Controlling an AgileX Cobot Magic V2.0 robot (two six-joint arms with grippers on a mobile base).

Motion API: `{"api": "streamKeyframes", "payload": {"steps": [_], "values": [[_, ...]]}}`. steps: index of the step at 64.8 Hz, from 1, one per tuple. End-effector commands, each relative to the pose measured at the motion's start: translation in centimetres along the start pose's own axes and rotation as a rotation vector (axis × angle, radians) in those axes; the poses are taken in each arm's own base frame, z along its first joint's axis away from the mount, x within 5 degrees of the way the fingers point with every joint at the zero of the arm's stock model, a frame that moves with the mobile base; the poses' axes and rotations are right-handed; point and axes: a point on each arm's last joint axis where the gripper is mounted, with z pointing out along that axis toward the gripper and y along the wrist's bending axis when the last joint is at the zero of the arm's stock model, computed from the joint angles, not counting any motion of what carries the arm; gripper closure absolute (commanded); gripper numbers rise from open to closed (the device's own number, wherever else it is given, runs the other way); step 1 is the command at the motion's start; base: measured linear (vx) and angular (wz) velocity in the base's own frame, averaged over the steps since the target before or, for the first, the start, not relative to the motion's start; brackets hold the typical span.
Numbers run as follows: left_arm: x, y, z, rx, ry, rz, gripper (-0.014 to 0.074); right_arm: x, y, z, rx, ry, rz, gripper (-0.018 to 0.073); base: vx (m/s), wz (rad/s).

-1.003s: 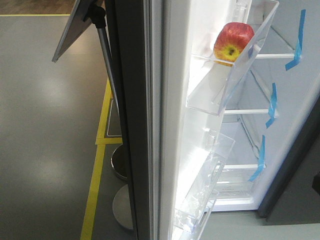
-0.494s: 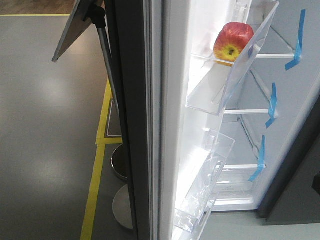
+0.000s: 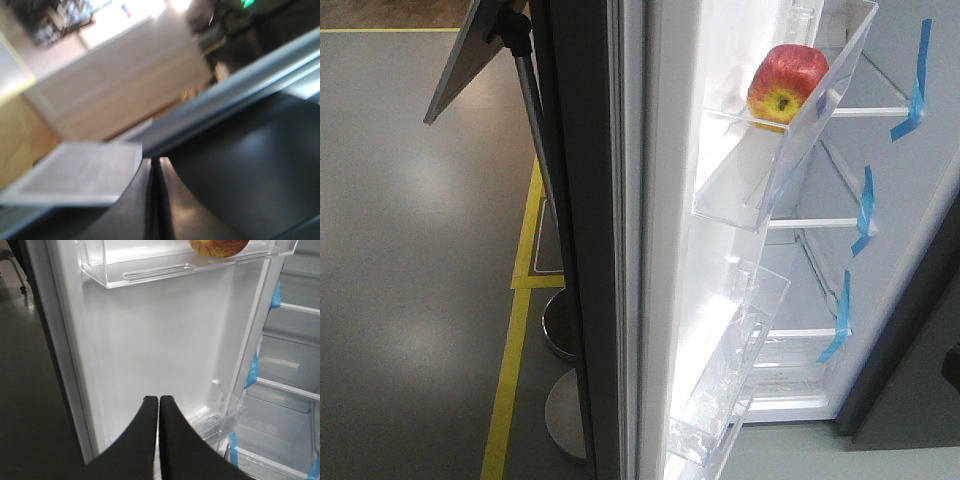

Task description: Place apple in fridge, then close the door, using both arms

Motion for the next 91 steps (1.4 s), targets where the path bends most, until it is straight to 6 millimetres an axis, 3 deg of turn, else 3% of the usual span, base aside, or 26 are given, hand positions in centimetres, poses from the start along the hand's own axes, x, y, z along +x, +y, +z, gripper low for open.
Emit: {"api": "streamKeyframes", "payload": {"steps": [1, 16, 24, 34, 49, 70, 91], "values": [[0.5, -2.2, 1.9, 0.077, 0.012, -0.008, 0.0602, -1.2, -0.2, -0.2, 0.023, -0.071, 0.02, 0.0564, 0.0, 0.0], [6.0, -4.3, 6.6, 0.111, 0.21, 0.004, 0.0602, -1.3, -0.3, -0.2, 0.034, -0.086, 0.02, 0.0564, 0.0, 0.0], [8.5, -5.0, 8.3, 0.115, 0.29, 0.013, 0.0602, -1.4, -0.4, -0.2, 0.043, -0.099, 0.02, 0.0564, 0.0, 0.0], [10.2, -5.1, 9.5, 0.129, 0.328, 0.095, 0.0602, -1.4, -0.4, -0.2, 0.044, -0.099, 0.019, 0.0564, 0.0, 0.0], [10.8, -4.6, 9.7, 0.107, 0.357, 0.121, 0.0567, -1.4, -0.4, -0.2, 0.044, -0.099, 0.019, 0.0564, 0.0, 0.0], [11.3, -4.5, 9.5, 0.082, 0.42, 0.072, 0.0413, -1.4, -0.4, -0.2, 0.044, -0.099, 0.019, 0.0564, 0.0, 0.0], [12.7, -4.9, 8.9, 0.162, 0.588, 0.085, 0.0396, -1.5, -0.4, -0.2, 0.046, -0.102, 0.019, 0.0564, 0.0, 0.0]]}}
